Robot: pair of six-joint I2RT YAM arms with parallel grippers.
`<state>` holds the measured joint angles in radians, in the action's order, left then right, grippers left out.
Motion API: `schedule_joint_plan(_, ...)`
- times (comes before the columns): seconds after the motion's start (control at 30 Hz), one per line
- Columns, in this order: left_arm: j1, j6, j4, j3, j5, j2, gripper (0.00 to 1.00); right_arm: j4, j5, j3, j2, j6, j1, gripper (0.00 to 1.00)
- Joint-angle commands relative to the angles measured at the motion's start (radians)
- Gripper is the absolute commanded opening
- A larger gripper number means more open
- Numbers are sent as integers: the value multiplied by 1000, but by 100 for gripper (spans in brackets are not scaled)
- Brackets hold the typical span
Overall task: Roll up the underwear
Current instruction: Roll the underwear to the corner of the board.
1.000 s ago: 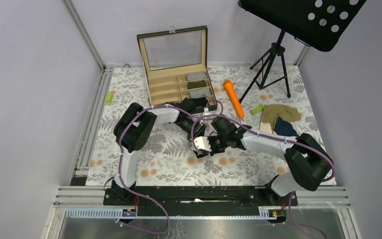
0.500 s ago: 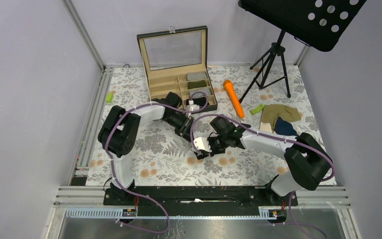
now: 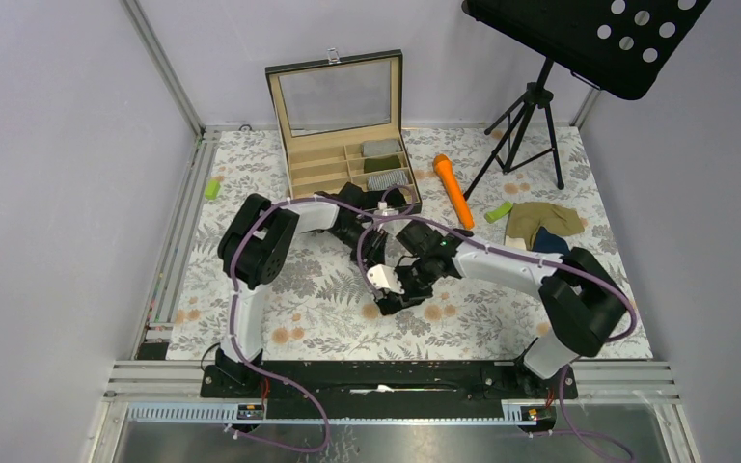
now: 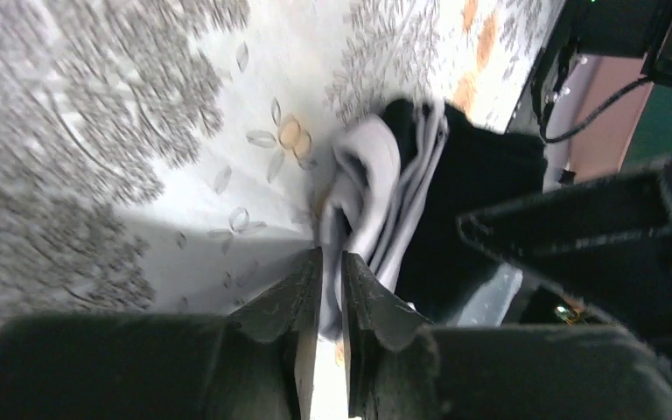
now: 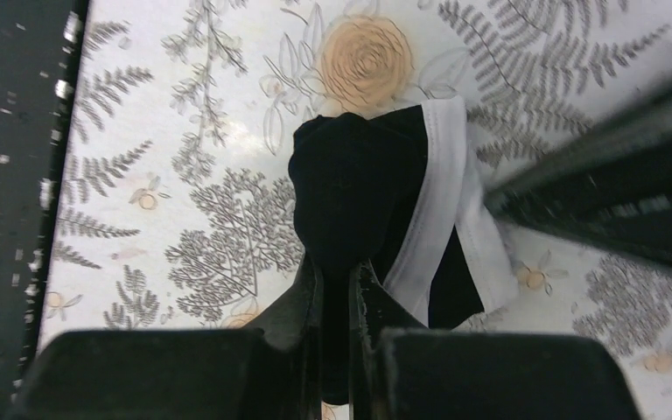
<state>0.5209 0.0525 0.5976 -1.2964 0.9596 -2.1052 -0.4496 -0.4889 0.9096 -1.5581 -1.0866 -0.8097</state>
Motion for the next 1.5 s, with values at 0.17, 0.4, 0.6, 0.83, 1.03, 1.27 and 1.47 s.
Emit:
schedule_joint_plan(0.17, 1, 25, -23, -71, -13, -42, 15, -291, -112, 193, -202, 52, -25, 0)
schedule_joint_plan(0.4, -58, 12, 25, -115, -24, 16, 24, -434, -153, 341, -385, 95, -22, 0)
schedule_joint_plan(0.6, -229, -17, 87, -180, -93, 174, 40, -519, -191, 451, -519, 132, 18, 0)
schedule_joint_plan(0.83, -373, -2, 52, -187, -349, 407, 47, -611, -277, 633, -706, 218, 135, 0)
schedule_joint_plan(1.03, -291, 88, -247, 142, -522, 823, 61, -636, -312, 738, -837, 334, 204, 0)
schedule_joint_plan(1.27, 102, 525, -222, 369, -513, 976, 69, -644, -276, 758, -913, 397, 206, 1)
schedule_joint_plan(1.47, 329, 615, -237, 453, -507, 825, 68, -640, -271, 771, -943, 436, 213, 2)
